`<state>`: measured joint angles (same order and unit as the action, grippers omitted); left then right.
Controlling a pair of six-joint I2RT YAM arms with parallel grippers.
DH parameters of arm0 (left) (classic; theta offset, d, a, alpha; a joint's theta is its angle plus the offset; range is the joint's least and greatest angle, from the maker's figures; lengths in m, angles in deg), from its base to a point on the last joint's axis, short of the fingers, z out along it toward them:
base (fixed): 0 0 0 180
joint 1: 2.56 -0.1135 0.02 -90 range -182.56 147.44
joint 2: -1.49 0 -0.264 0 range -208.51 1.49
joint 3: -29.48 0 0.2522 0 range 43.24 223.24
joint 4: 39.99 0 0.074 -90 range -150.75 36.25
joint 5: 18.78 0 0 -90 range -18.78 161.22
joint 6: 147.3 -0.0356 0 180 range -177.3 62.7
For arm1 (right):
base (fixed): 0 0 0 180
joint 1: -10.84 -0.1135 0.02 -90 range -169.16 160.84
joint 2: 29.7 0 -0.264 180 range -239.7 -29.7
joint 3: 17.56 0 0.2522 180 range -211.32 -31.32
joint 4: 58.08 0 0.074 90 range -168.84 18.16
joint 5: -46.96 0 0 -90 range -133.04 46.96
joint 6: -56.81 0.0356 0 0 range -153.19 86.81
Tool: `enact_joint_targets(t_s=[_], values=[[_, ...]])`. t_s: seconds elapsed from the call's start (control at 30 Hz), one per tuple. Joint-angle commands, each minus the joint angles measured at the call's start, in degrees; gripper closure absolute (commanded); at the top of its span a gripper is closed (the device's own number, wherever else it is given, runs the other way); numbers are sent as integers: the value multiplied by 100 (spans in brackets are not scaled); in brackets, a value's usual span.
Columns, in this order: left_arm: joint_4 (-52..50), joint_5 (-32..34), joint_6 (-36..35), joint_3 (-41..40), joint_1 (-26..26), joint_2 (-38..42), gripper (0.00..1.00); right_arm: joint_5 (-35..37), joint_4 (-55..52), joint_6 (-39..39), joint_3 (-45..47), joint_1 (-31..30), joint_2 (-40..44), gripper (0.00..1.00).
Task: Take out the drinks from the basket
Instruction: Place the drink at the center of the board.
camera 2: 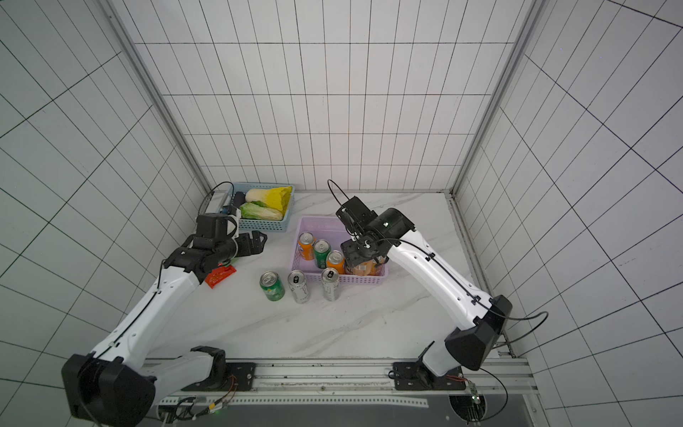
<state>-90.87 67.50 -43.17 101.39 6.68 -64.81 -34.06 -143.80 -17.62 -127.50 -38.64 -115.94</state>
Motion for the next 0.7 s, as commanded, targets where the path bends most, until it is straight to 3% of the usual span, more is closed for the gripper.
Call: enact_joint_targets(t_s=[0.0,0.67], values=[[47,-42,26,65,-36,-2,2,-59,536,324,453,-62,410,35],[47,-40,20,66,-62,-47,2,-352,1905,815,2375,-71,668,36]])
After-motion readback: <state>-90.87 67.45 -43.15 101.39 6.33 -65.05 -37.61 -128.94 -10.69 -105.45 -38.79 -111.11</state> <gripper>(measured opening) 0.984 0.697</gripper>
